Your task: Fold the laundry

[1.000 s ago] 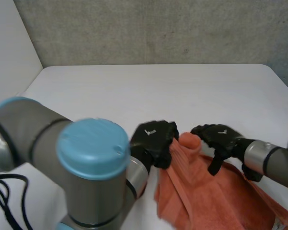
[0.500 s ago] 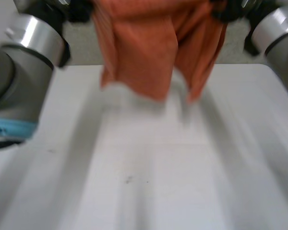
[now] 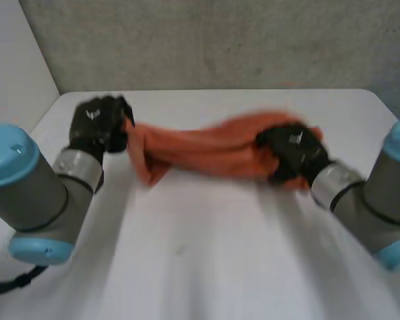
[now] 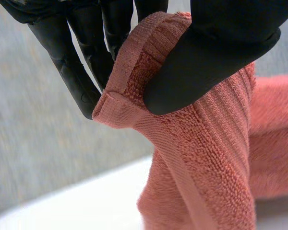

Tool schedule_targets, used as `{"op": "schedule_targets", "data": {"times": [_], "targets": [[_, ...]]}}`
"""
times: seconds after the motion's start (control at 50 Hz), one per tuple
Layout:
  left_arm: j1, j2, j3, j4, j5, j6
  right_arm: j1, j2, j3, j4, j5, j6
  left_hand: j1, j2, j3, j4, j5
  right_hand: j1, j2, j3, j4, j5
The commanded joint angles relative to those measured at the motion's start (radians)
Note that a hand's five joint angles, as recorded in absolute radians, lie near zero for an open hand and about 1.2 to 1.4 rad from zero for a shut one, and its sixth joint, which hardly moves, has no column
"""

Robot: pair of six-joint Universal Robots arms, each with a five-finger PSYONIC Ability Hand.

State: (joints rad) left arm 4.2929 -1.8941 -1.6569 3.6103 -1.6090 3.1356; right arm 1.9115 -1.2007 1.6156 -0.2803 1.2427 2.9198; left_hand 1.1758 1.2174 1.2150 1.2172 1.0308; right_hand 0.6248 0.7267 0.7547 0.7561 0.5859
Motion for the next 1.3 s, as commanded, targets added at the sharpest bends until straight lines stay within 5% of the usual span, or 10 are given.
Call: {"op": "schedule_targets", "data": {"times": [0.02,0.14,0.34,0.7,1.1,1.2,1.3], "targets": [[0.014,-0.02,-0.083,-0.002,0.0,0.0,0.014,0.07,0.026,0.182,0.044,-0.12,0.22,0.179,0.181,0.179,0.191,-0.316,-0.418,-0.446,-0.448,-0.452],[0.019,0.039,-0.1,-0.007,0.0,0.0,-0.009,-0.005,0.04,0.181,0.08,-0.056,0.22,0.179,0.181,0.179,0.191,-0.364,-0.466,-0.494,-0.495,-0.499],[0.022,0.185,-0.112,-0.027,0.0,0.0,-0.138,-0.137,0.118,0.089,0.089,0.309,0.22,0.179,0.181,0.179,0.191,-0.328,-0.43,-0.458,-0.46,-0.464],[0.005,0.386,-0.119,-0.038,0.001,-0.002,-0.151,0.228,-0.126,0.22,0.081,0.299,0.22,0.179,0.181,0.179,0.191,-0.214,-0.316,-0.344,-0.346,-0.35],[0.007,0.425,-0.093,-0.039,0.001,-0.002,-0.066,0.306,-0.164,0.19,0.075,0.312,0.22,0.179,0.181,0.179,0.191,-0.126,-0.228,-0.256,-0.257,-0.261],[0.007,0.434,-0.084,-0.039,0.001,-0.003,-0.035,0.319,-0.168,0.161,0.075,0.315,0.22,0.179,0.181,0.179,0.191,-0.005,-0.107,-0.135,-0.137,-0.141],[0.008,0.438,-0.077,-0.039,0.001,-0.005,-0.023,0.343,-0.187,0.099,0.08,0.346,0.22,0.179,0.181,0.179,0.191,0.381,0.279,0.251,0.25,0.245]]}}
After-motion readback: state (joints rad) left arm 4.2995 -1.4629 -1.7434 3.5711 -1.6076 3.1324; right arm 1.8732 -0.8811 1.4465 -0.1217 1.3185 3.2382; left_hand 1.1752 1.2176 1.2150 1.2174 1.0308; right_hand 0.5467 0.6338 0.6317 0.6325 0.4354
